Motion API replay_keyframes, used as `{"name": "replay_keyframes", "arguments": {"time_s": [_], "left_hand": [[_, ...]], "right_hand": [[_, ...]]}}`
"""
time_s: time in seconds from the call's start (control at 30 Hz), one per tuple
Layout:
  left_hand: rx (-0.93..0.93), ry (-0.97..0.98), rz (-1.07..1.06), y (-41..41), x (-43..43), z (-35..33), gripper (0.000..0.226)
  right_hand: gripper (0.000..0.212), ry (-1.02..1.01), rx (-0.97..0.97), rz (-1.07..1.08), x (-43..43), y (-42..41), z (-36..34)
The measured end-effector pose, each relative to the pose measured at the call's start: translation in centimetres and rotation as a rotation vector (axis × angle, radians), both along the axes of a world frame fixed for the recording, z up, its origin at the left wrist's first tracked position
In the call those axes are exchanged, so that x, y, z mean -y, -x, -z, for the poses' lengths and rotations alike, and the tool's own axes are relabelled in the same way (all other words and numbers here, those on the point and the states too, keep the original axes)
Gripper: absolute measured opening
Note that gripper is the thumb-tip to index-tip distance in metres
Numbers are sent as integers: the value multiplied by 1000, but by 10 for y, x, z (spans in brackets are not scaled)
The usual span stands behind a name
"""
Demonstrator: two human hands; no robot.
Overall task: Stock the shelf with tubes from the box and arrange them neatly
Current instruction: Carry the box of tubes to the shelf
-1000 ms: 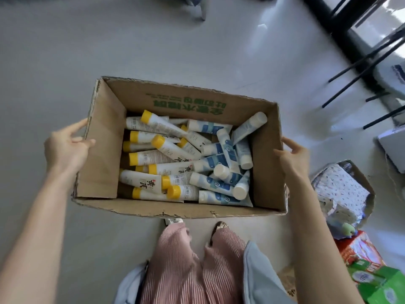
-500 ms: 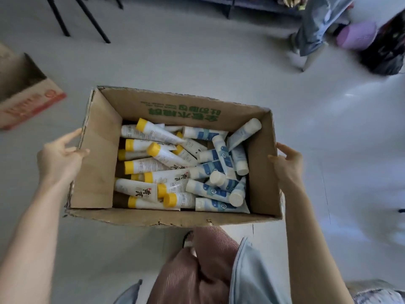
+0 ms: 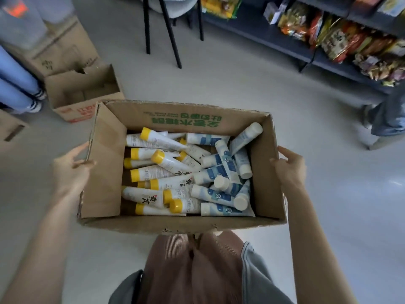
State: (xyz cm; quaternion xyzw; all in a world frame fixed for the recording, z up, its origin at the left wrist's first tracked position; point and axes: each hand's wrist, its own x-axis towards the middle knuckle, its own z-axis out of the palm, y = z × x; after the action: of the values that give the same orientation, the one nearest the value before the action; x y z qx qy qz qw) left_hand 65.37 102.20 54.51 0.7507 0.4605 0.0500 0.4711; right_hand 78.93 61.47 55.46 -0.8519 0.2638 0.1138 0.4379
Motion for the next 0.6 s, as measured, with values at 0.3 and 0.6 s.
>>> {"name": "replay_keyframes", "arguments": {"time_s": [0.3,0.6], "left_hand": [[27,19,21,-118,-108,1,57],[73,5,42,-249,-190,-9,55]], "right_hand": [[46,35,0,13,-113,-116,-2],[45,32,-16,59,-193,-222,-7]]}}
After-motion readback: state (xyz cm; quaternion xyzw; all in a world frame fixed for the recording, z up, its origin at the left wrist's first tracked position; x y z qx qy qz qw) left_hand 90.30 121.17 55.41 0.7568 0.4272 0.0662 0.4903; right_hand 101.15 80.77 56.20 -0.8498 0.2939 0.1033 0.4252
